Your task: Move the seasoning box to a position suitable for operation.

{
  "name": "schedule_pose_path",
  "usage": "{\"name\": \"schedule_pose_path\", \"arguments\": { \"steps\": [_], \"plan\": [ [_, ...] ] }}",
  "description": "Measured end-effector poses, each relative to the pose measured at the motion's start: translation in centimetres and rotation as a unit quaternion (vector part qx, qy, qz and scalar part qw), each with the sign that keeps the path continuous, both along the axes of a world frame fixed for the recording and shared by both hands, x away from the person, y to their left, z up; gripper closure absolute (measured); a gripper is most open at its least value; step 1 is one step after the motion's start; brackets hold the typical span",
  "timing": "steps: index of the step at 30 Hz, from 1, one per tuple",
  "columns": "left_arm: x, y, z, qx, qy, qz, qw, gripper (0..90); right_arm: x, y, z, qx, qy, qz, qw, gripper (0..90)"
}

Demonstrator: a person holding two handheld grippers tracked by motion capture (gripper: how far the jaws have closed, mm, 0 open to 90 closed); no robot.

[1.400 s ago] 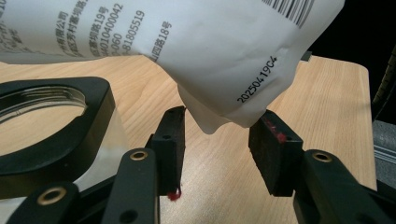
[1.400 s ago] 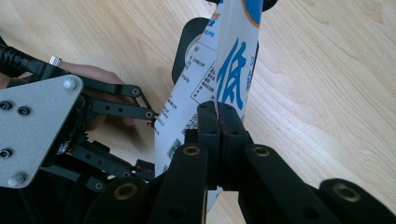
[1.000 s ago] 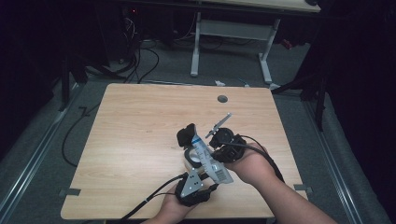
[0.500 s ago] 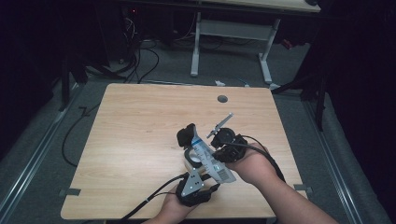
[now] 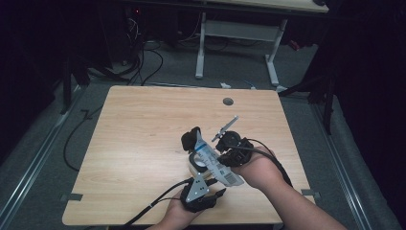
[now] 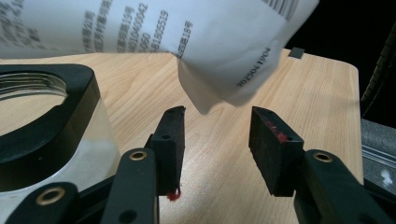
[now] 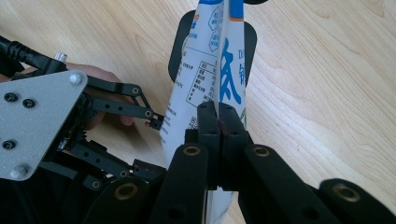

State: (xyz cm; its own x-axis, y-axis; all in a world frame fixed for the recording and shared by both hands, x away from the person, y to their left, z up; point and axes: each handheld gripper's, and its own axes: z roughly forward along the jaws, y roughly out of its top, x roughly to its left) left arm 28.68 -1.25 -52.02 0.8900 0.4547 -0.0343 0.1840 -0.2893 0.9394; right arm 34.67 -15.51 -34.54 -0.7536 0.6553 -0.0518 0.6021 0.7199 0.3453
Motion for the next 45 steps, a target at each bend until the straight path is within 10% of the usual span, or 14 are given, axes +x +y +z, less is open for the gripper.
{"name": "schedule_pose_path", "arguments": {
  "steps": [23,45],
  "plan": [
    [-0.1,1.6,0.2,-0.009,-0.002,0.0,1.0,53.3,-0.1,-0.3,-0.2,-0.001,-0.001,-0.003,1.0,89.8],
    [0.9,6.7,0.9,-0.014,-0.008,0.041,0.999,52.7,0.7,-2.6,-0.8,-0.013,-0.004,-0.025,0.9996,89.7]
  ]
}}
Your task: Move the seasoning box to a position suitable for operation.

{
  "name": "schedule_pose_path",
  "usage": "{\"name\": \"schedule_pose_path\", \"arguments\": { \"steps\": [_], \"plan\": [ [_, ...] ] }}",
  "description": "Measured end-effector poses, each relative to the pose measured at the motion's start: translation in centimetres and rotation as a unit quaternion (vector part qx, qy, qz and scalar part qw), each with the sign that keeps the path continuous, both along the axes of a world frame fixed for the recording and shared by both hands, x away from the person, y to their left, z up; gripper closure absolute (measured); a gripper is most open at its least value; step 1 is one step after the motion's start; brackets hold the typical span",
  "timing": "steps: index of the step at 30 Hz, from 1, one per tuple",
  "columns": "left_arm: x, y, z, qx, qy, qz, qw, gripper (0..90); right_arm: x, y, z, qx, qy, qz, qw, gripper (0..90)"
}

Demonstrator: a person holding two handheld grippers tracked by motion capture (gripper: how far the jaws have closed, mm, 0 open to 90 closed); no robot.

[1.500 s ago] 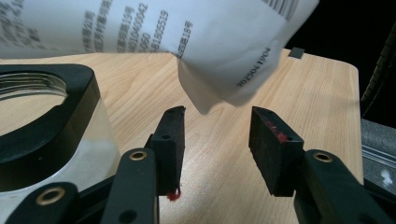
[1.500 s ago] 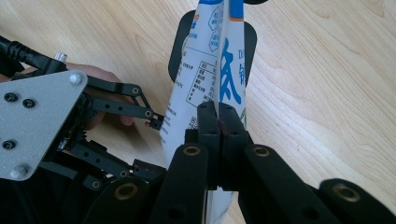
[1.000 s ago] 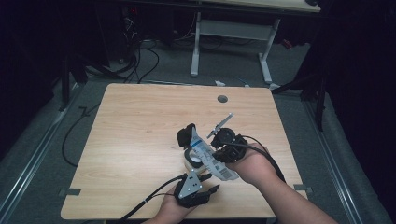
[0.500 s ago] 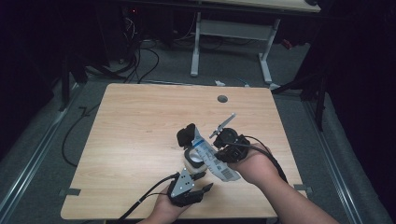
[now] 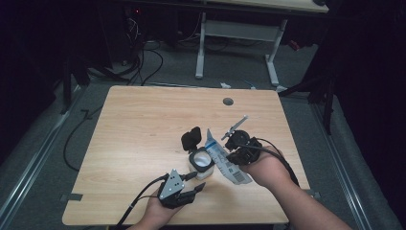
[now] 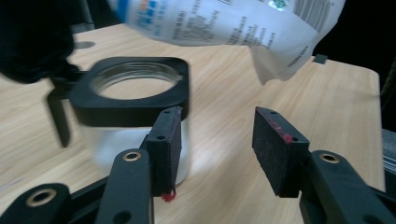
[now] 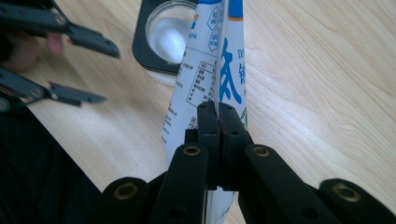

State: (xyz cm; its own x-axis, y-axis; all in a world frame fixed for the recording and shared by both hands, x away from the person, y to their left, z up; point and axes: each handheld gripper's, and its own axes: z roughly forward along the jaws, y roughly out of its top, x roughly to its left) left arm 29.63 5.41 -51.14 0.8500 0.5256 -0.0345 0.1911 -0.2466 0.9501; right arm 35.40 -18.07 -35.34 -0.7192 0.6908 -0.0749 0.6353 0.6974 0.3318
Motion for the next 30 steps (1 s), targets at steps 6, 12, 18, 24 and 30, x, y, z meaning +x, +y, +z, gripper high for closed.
{"name": "schedule_pose_path", "arguments": {
  "steps": [6,12,18,24,30],
  "plan": [
    [0.3,1.6,0.1,0.006,-0.003,0.015,0.9999,52.5,0.1,-0.4,-0.3,0.001,0.001,-0.008,1.0,89.7],
    [1.1,3.6,0.1,0.009,-0.003,0.036,0.9993,52.3,0.3,-0.9,-0.8,0.001,0.003,-0.015,0.9999,89.7],
    [2.4,5.7,0.0,0.02,-0.001,0.066,0.9976,51.7,0.7,-1.6,-1.5,0.002,0.002,-0.023,0.9997,89.7],
    [3.5,8.1,-0.1,0.029,0.004,0.095,0.9951,51.4,1.0,-2.6,-2.0,0.002,0.001,-0.034,0.9994,89.7],
    [4.3,10.6,-0.5,0.041,0.01,0.122,0.9917,51.2,1.3,-3.4,-2.3,0.004,-0.002,-0.047,0.9989,89.7]
  ]
}}
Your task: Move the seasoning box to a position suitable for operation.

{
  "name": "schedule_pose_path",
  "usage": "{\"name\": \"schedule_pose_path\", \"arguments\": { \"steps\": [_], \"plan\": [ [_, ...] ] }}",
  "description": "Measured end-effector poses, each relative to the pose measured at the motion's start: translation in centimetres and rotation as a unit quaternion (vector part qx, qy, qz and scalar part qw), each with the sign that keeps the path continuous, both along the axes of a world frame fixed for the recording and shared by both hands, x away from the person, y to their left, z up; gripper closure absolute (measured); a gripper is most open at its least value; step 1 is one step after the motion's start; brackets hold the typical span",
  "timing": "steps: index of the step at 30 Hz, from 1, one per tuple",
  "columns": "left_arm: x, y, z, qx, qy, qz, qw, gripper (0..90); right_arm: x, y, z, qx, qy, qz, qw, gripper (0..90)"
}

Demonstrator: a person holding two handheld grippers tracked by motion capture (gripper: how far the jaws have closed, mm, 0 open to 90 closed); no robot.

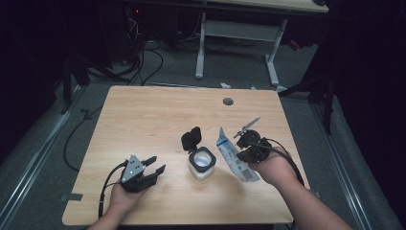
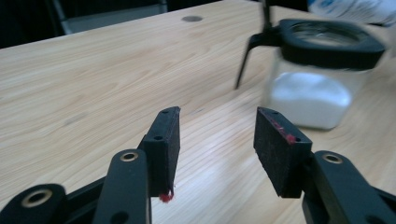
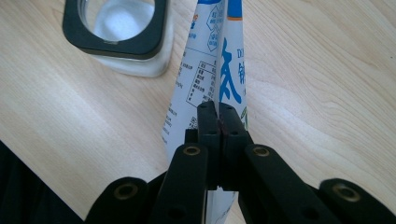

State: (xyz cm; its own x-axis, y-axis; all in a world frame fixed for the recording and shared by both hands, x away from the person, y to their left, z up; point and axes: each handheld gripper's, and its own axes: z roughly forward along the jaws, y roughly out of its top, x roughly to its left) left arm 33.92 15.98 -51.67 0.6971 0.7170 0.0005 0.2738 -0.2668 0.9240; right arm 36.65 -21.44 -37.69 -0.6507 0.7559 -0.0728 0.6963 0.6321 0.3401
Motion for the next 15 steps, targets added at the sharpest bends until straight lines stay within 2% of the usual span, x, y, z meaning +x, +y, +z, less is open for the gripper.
{"name": "schedule_pose_path", "arguments": {
  "steps": [9,12,15],
  "plan": [
    [1.0,2.8,0.1,-0.017,0.008,0.034,0.9993,51.2,0.2,-1.1,-0.6,-0.002,0.0,-0.012,0.9999,89.7],
    [1.2,3.2,0.2,-0.018,0.007,0.039,0.9991,51.0,0.3,-1.3,-0.8,-0.003,0.0,-0.012,0.9999,89.7],
    [1.5,3.7,0.0,-0.007,0.012,0.044,0.9989,50.9,0.4,-1.7,-1.0,-0.006,0.001,-0.018,0.9998,89.7]
  ]
}}
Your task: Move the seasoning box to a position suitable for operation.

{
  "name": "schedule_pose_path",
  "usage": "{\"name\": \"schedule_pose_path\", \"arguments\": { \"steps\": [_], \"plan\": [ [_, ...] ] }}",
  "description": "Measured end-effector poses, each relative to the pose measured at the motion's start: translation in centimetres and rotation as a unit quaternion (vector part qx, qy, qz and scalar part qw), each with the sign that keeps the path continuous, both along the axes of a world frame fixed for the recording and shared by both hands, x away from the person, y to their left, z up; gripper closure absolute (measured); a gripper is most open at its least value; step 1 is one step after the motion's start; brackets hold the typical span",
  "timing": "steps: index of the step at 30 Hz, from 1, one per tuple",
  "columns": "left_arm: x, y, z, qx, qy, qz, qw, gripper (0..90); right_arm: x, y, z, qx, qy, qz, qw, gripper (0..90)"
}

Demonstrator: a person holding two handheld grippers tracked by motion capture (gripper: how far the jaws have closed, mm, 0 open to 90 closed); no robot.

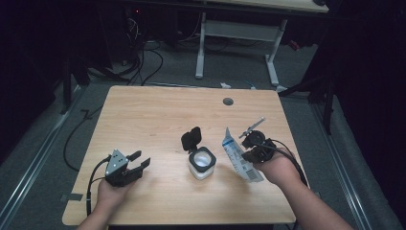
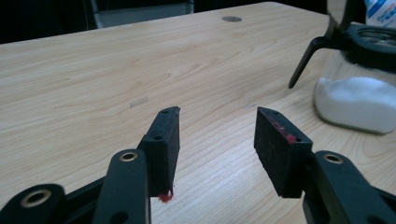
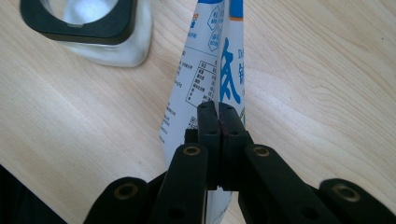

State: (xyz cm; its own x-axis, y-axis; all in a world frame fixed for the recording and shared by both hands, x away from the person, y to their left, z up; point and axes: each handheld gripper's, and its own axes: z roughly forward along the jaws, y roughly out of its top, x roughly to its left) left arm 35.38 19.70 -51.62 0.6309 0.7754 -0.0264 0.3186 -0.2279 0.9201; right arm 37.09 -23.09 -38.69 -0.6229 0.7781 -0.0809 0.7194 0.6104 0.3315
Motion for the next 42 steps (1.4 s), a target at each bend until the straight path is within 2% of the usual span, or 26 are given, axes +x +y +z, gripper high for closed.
{"name": "schedule_pose_path", "arguments": {
  "steps": [6,10,14,19,24,31,42],
  "plan": [
    [0.4,1.2,-0.2,-0.002,0.009,0.013,0.9999,50.9,0.5,-0.7,-0.2,-0.002,-0.009,-0.011,0.9999,89.7],
    [0.7,1.7,-0.1,-0.008,0.007,0.023,0.9997,50.9,0.9,-1.1,0.1,0.004,-0.019,-0.021,0.9996,89.7],
    [0.8,2.1,-0.1,-0.004,0.006,0.025,0.9996,50.9,1.1,-1.4,0.0,0.002,-0.025,-0.027,0.9993,89.7],
    [0.8,2.5,-0.3,-0.003,0.015,0.027,0.9995,50.9,1.1,-1.7,-0.3,0.001,-0.028,-0.031,0.9991,89.7],
    [0.8,2.5,-0.3,-0.005,0.015,0.026,0.9995,50.8,0.9,-2.1,-0.3,0.02,-0.036,-0.037,0.9985,89.7],
    [0.7,2.6,-0.3,-0.007,0.018,0.021,0.9996,49.3,0.5,-2.8,0.0,0.04,-0.059,-0.047,0.9963,89.7],
    [0.6,2.7,-0.3,-0.011,0.022,0.018,0.9995,47.9,-0.3,-4.1,-0.3,0.061,-0.083,-0.061,0.9928,89.7]
  ]
}}
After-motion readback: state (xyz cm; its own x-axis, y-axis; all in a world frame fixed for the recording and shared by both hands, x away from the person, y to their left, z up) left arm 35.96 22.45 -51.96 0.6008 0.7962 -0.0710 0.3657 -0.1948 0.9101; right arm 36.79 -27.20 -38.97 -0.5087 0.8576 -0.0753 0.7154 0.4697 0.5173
